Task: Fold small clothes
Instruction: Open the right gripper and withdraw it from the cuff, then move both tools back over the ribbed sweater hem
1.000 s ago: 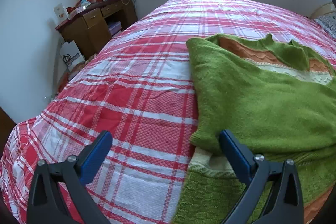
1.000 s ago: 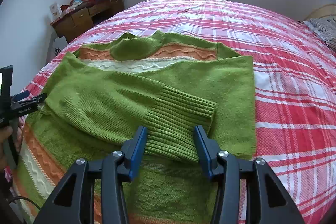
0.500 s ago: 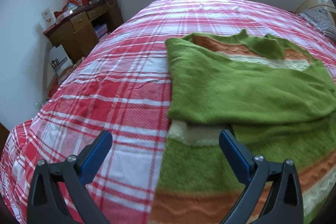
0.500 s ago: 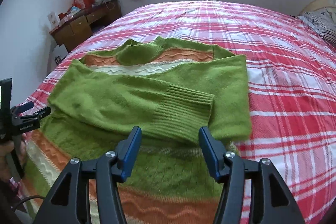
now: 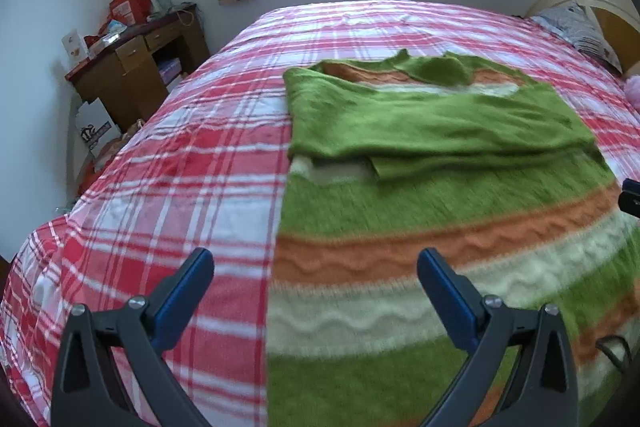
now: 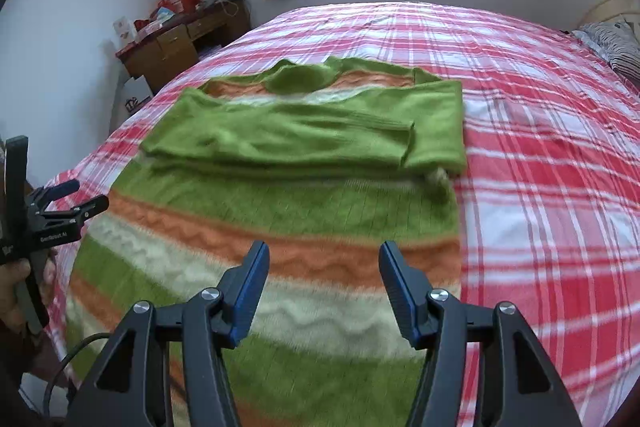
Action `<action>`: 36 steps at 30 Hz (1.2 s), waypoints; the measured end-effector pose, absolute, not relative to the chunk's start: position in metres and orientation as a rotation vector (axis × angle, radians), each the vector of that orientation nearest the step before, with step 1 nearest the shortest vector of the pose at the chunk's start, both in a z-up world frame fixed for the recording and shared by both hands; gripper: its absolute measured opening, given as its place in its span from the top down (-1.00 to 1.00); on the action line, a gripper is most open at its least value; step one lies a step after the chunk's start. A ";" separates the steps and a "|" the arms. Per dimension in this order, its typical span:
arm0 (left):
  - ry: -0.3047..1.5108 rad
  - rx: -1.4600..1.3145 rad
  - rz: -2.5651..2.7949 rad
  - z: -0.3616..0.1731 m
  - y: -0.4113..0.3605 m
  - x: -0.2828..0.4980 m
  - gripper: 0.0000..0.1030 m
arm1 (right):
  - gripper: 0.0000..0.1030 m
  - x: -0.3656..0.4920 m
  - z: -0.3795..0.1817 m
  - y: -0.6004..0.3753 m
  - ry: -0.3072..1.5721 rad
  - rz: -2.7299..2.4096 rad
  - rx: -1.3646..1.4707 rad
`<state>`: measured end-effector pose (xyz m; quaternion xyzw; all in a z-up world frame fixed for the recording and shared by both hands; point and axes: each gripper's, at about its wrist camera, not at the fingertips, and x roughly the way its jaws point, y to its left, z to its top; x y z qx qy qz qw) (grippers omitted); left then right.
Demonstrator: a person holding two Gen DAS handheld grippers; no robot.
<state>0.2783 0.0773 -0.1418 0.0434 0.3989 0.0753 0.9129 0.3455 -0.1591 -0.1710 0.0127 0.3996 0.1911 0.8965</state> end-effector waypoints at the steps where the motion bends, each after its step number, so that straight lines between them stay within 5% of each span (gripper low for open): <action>1: 0.824 0.094 0.144 -0.143 0.076 0.269 -1.00 | -0.13 0.339 -0.172 -0.159 0.830 0.400 0.023; 36: 0.910 -0.003 0.027 -0.178 0.093 0.120 -1.00 | -0.14 0.175 -0.204 -0.217 0.913 0.311 0.002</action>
